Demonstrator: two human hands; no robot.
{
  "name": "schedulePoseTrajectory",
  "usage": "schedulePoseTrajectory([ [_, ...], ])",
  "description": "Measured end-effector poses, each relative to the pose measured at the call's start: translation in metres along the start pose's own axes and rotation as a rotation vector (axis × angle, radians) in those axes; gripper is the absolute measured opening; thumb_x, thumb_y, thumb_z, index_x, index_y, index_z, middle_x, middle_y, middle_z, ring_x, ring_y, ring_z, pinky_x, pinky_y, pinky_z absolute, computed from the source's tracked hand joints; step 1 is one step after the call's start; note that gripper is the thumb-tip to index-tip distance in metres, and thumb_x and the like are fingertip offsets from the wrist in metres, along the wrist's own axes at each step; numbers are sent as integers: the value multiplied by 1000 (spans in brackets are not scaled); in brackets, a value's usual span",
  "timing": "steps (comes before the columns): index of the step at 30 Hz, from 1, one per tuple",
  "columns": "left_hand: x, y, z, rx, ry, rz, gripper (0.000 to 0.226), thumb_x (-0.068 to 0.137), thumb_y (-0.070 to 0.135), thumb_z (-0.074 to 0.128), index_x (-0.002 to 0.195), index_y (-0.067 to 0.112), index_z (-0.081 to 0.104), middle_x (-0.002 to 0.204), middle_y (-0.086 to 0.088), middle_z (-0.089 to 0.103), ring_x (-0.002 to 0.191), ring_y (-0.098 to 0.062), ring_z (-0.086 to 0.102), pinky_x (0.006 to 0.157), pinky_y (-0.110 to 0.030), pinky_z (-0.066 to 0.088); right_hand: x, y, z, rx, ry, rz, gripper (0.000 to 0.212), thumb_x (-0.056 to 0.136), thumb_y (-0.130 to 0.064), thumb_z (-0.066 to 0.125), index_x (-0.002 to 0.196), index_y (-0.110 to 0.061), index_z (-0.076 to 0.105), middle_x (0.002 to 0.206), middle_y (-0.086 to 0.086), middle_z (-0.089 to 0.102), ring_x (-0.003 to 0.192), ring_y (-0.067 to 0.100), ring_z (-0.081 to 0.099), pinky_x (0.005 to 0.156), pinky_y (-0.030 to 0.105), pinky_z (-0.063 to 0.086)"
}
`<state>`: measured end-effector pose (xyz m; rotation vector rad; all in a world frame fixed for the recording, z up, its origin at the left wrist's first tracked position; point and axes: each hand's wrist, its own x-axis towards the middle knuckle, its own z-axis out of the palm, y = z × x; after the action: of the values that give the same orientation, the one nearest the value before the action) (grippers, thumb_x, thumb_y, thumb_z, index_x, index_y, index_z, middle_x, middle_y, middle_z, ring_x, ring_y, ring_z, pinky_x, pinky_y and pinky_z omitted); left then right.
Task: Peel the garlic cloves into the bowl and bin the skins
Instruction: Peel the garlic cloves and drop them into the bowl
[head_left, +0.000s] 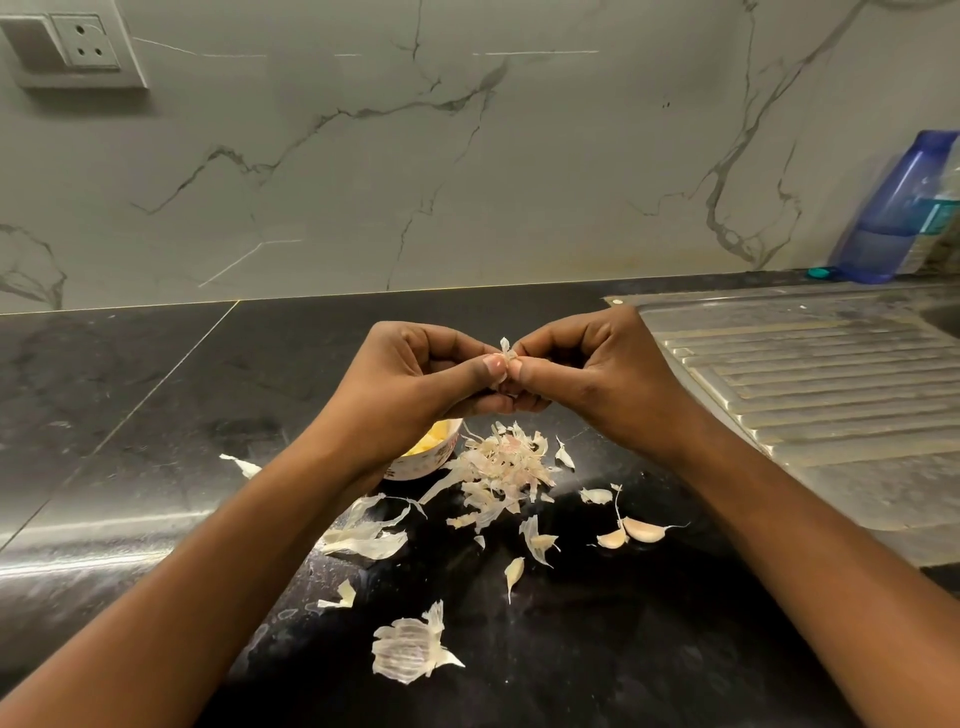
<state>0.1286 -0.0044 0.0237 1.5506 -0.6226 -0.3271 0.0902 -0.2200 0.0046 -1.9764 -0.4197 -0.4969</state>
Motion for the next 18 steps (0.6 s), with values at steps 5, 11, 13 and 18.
schedulePoseTrajectory([
  [5, 1, 2, 1, -84, 9, -38, 18, 95, 5, 65, 110, -1, 74, 100, -17, 80, 93, -27, 80, 76, -24, 64, 0, -3, -1, 31, 15, -2, 33, 87, -34, 75, 102, -4, 82, 86, 6, 80, 75, 23, 78, 67, 28, 64],
  [11, 1, 2, 1, -85, 18, -25, 18, 99, 3, 61, 111, 0, 73, 99, -17, 80, 91, -26, 80, 74, -22, 64, 0, -1, -3, 53, 20, 21, 15, 95, -13, 76, 103, -1, 81, 88, 9, 80, 76, 24, 79, 67, 28, 64],
  [13, 2, 1, 0, -70, 31, -11, 18, 100, 2, 59, 110, 2, 74, 99, -16, 80, 89, -24, 80, 74, -22, 64, 0, -2, -4, 68, 42, 34, 10, 96, -7, 74, 102, -3, 81, 90, 8, 81, 78, 24, 79, 67, 27, 64],
  [18, 2, 1, 1, -84, 8, -12, 22, 96, 11, 64, 113, 4, 74, 100, -16, 80, 91, -27, 80, 74, -23, 64, 1, -2, -6, 43, 51, 40, 9, 96, -8, 75, 101, -4, 81, 89, 7, 81, 76, 24, 79, 66, 27, 64],
])
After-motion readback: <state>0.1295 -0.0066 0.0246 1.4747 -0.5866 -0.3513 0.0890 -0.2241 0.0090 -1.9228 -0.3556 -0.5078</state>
